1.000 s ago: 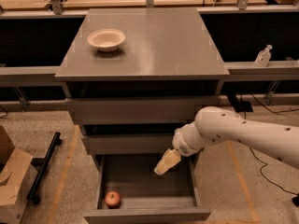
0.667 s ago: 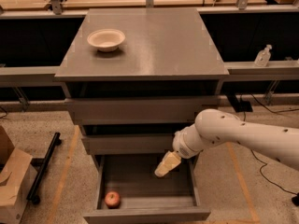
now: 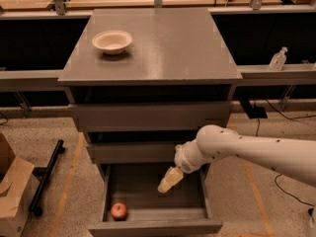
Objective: Pick apple from bottom drawer and place on counter
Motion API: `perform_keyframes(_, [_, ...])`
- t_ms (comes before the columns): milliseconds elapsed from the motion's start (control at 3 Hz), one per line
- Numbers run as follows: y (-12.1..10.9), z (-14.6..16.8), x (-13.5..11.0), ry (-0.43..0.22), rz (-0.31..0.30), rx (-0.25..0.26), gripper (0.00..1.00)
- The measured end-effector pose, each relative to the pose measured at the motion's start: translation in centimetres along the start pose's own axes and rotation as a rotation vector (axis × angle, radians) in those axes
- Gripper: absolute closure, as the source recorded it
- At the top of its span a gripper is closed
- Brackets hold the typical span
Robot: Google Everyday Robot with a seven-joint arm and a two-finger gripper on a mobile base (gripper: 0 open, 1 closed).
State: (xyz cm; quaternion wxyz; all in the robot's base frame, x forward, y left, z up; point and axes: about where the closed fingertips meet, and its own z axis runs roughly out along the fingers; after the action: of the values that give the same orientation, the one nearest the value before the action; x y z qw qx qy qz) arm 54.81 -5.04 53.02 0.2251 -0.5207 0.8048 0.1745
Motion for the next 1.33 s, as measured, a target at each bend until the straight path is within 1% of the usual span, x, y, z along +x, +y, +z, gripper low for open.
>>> perform_keyframes(333, [-0.4,5.3,0.1,-0.014,-0.052,-0.017,0.00])
perform_keyframes(667, [-0.5,11.2,0.3,-0.046,-0.098,-0.077,0.00])
perform_keyframes(1000, [-0.2,10.9,0.3,-0.041,-0.092,-0.077,0.00])
perform_keyframes(1333, [-0.3,12.2,1.0,-0.010,-0.103,-0.071,0.00])
